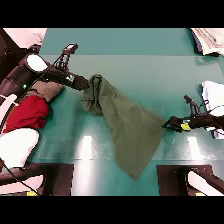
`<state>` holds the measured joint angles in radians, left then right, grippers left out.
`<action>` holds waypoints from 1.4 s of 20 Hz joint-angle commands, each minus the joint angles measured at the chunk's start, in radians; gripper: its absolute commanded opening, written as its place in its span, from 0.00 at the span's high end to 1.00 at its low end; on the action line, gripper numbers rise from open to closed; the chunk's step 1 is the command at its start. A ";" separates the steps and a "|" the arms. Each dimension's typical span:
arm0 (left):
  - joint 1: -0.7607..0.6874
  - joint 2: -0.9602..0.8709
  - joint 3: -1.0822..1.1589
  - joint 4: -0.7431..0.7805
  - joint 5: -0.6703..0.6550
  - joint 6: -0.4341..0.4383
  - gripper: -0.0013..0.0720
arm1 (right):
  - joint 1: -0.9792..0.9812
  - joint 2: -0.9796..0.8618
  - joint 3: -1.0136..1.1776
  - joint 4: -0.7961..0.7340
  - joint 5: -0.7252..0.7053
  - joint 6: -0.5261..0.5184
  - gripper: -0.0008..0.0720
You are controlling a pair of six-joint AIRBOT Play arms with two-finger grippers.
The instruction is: Fold the shirts.
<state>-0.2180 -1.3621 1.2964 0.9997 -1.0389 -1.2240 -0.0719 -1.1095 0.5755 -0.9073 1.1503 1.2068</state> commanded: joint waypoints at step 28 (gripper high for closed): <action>0.043 0.429 0.610 0.111 -0.265 -0.008 0.94 | -0.146 0.108 1.273 -0.151 0.470 0.159 0.97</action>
<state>-0.1753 -0.9005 2.0037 1.1378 -1.2587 -1.2068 -0.2420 -0.9165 1.8275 -1.0199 1.4662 1.2861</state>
